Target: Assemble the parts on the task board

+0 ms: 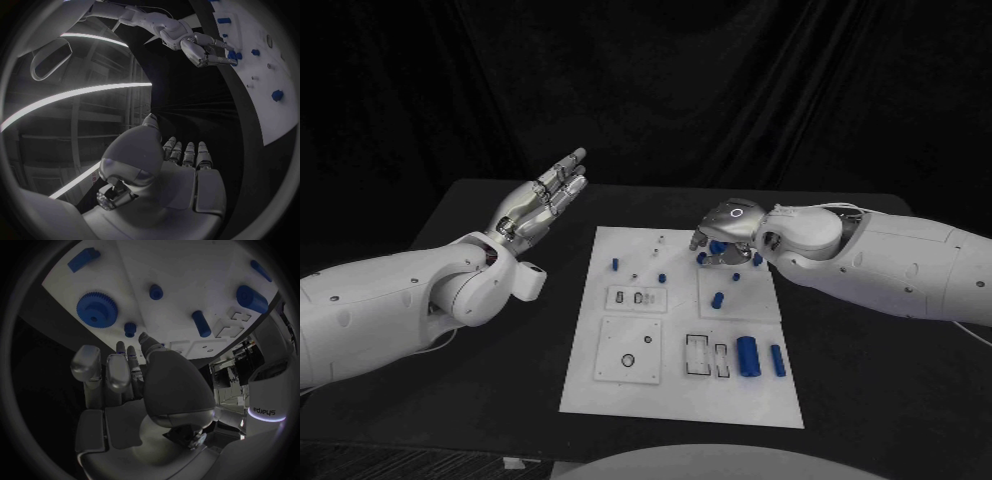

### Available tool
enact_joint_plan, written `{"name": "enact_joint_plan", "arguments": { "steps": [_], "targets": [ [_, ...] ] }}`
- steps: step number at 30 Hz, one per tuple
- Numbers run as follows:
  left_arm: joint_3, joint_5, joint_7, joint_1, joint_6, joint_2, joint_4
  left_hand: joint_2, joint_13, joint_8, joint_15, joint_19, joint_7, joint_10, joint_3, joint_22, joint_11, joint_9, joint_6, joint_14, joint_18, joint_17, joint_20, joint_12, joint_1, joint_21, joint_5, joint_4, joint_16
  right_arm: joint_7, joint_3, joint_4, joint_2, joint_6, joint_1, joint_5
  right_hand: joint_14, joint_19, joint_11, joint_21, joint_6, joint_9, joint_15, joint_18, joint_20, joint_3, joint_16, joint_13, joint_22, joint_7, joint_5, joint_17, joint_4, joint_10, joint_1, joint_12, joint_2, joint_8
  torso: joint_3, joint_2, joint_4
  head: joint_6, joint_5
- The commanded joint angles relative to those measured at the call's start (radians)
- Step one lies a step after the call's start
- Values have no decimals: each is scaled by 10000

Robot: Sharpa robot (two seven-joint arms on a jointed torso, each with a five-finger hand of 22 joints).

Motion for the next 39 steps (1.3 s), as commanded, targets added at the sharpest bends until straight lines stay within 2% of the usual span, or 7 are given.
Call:
{"name": "enact_joint_plan", "arguments": {
  "steps": [1, 7, 12, 23, 32, 37, 39],
  "targets": [
    [10, -22, 683, 11, 181, 21, -2, 34, -10, 20, -412, 7, 30, 2, 53, -15, 51, 0, -6, -4, 58, -12, 75, -66, 102, -33, 62, 15, -36, 28, 7, -24, -6, 28, -38, -17, 7, -73, -4, -20, -12, -12, 52, -85, -34, 89, 2, 0, 42, -52, 300, -39, -60, 63, 172, 6, 53, -43, -1, 1, -5, -10, -12],
    [10, -22, 705, 9, 145, 25, -18, 39, -10, 22, -443, 7, 76, 2, 51, -15, 108, 3, 15, -4, 79, -12, 93, -66, 104, -33, 66, 13, -36, 61, 7, -128, 27, -59, -73, -17, -2, -86, -2, -44, 45, -3, 54, -84, -33, 281, 1, -11, 86, 30, 572, -45, -151, 137, 409, 2, 131, -20, 5, 2, 1, -77, -24],
    [10, -22, 680, 7, 156, 49, -58, 57, -10, 42, -453, 7, 166, 2, 64, -15, 188, 19, 121, -4, 115, -12, 107, -66, 126, -33, 139, 8, -36, 128, 7, -228, 70, -159, -108, -17, -24, -116, -99, -99, 226, 20, 13, -71, -58, 537, -37, -34, 110, 321, 618, -98, -165, 282, 569, -6, 174, 18, 5, 4, 3, -94, -36],
    [9, -22, 647, -3, 234, 129, -141, 64, -10, 44, -450, 7, 178, 2, 78, -15, 197, 21, 140, -4, 125, -12, 113, -66, 151, -33, 199, 6, -36, 271, 8, -476, 208, -275, -206, -17, -24, -125, -168, -126, 655, 88, -30, -73, -100, 740, -40, -49, 171, 352, 539, -104, -104, 440, 606, -13, 135, 138, 2, 14, 6, -148, -39],
    [9, -22, 596, -5, 305, 153, -158, 76, -10, 43, -439, 7, 184, 2, 90, -15, 203, 21, 145, -4, 127, -12, 124, -66, 167, -33, 233, 7, -36, 440, 8, -655, 326, -371, -253, 11, 9, -81, -253, -76, 1182, 189, -74, -95, -144, 1016, 10, -39, 319, 325, 507, -44, -138, 927, 773, 45, 128, 267, -5, 19, 7, -242, -43],
    [9, -22, 544, -7, 363, 170, -195, 104, -10, 55, -370, 7, 252, 2, 152, -15, 267, 33, 239, -4, 123, -12, 184, -66, 250, -33, 405, 9, -36, 561, 9, -759, 379, -383, -285, 426, 23, -70, -230, -82, 1561, 300, -71, -105, -158, 1245, 2, -42, 399, 392, 539, -51, -352, 1414, 1084, 66, 134, 350, -3, 17, -3, -311, -32],
    [9, -22, 516, -7, 380, 168, -205, 91, -10, 51, -345, 7, 277, 2, 213, -15, 291, 31, 247, -4, 125, -12, 212, -66, 367, -33, 667, -2, -36, 597, 9, -792, 375, -391, -293, 552, 19, -99, -210, -132, 1678, 340, -70, -96, -159, 1321, -24, -45, 390, 433, 525, -85, -457, 1557, 1221, 60, 137, 372, -12, 13, 0, -329, -34]
  ]
}}
